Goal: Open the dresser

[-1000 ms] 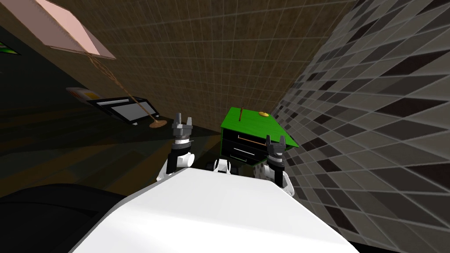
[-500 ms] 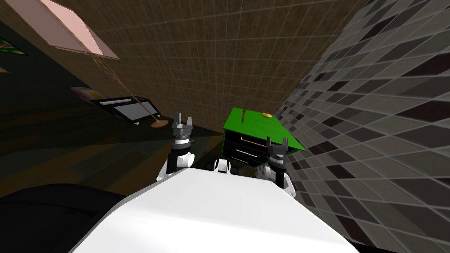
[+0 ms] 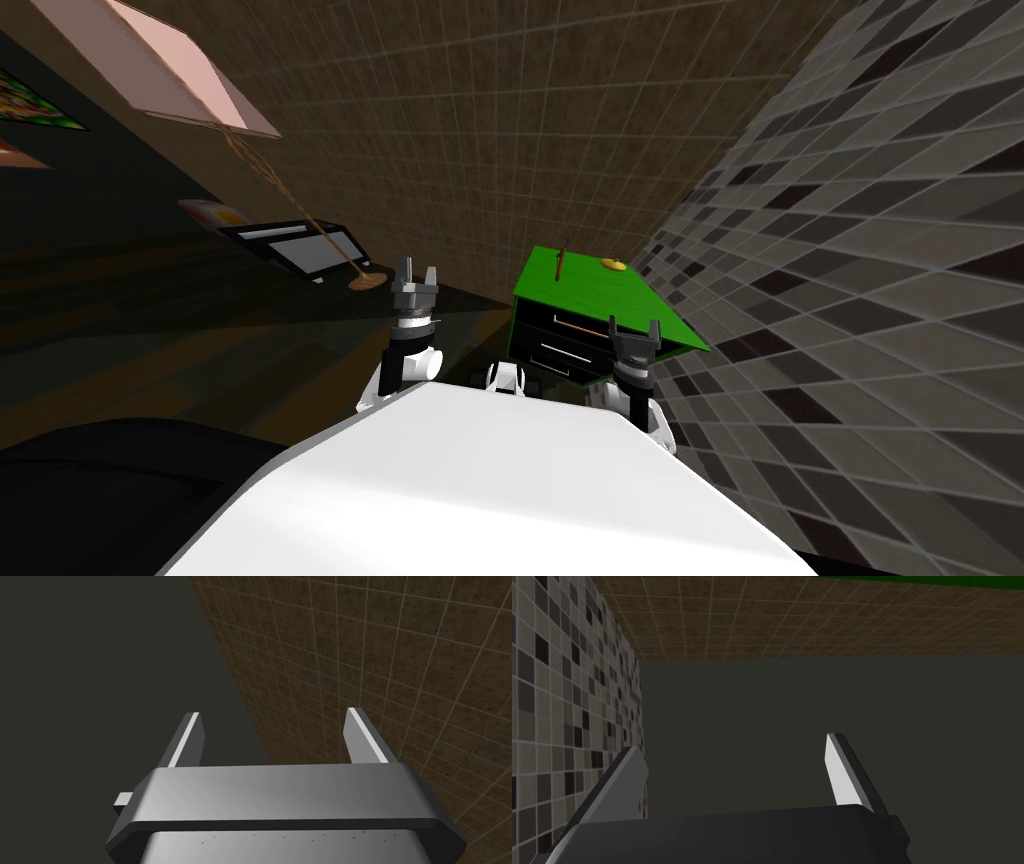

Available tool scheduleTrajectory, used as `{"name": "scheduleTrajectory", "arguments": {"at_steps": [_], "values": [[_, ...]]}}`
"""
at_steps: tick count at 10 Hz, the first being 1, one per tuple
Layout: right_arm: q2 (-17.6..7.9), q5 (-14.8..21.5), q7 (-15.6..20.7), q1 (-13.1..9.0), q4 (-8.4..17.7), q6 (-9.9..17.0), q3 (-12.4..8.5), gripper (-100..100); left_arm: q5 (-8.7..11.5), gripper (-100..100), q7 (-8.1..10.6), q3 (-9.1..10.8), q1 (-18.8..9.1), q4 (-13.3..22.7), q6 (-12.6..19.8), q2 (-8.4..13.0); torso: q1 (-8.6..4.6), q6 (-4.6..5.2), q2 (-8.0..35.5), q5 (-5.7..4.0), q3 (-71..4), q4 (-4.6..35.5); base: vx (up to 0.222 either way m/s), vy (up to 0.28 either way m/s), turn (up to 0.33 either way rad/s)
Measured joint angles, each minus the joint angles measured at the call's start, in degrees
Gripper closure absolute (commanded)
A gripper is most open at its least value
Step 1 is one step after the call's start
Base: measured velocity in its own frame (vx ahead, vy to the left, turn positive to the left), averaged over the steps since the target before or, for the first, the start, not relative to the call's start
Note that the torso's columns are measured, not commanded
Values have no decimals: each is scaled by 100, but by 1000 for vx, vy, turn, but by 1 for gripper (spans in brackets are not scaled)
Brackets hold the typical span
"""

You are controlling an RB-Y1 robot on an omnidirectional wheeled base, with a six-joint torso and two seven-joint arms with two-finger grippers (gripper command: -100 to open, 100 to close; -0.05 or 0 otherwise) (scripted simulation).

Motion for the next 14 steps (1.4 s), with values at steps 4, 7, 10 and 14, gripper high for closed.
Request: {"name": "scheduleTrajectory", "arguments": {"at_steps": [4, 7, 10, 14], "values": [[-13, 35, 594, -56, 308, -165, -158, -100, 0, 0, 0, 0, 0, 0, 0, 0, 0, -1, 0, -1, 1, 0, 25, 28, 31], [0, 70, 1083, -32, 569, -351, -311, -100, 0, 0, 0, 0, 0, 0, 0, 0, -1, 0, 4, 0, 2, 1, 27, 37, 37], [-2, 105, 1575, -56, 866, -517, -471, -100, 0, 0, 0, 0, 0, 0, 0, 0, -5, 0, -1, -1, 0, 0, 35, 35, 49], [-30, 127, 2148, -94, 1206, -723, -644, -100, 0, 0, 0, 0, -1, 0, 0, 0, -16, -2, -13, -13, -3, -11, 18, 24, 32]]}}
